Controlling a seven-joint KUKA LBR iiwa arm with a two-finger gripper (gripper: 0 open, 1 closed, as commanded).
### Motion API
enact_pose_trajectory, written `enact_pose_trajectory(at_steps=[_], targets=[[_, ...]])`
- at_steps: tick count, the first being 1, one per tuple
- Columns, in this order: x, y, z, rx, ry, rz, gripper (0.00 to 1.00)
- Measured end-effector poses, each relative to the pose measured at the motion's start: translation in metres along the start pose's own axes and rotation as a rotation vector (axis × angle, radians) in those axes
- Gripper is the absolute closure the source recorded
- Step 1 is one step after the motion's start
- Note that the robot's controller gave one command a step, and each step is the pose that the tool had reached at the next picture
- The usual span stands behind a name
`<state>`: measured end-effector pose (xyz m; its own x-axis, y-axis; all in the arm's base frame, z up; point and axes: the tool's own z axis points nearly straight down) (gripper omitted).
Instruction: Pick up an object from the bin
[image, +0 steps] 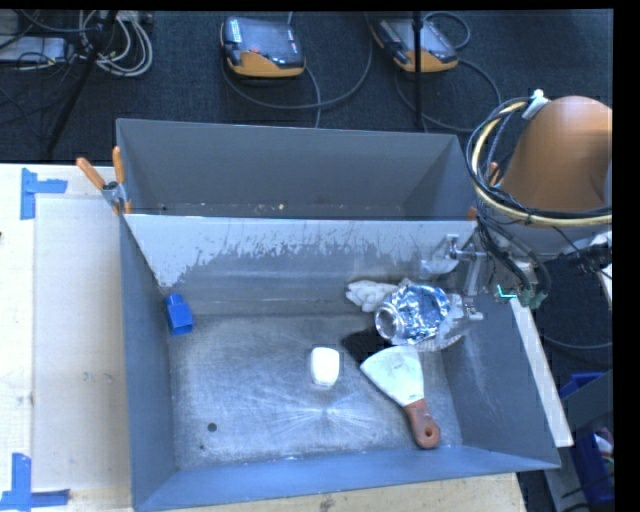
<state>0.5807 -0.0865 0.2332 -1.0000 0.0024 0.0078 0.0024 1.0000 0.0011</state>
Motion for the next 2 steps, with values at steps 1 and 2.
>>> enact_pose_trajectory(at_steps=[1,2], targets=[[-0.001,0.0,-0.004,0.001,-0.008,-0.002,0.0],[-0.016,-0.017,0.026,0.0,-0.017,0.091,0.0]])
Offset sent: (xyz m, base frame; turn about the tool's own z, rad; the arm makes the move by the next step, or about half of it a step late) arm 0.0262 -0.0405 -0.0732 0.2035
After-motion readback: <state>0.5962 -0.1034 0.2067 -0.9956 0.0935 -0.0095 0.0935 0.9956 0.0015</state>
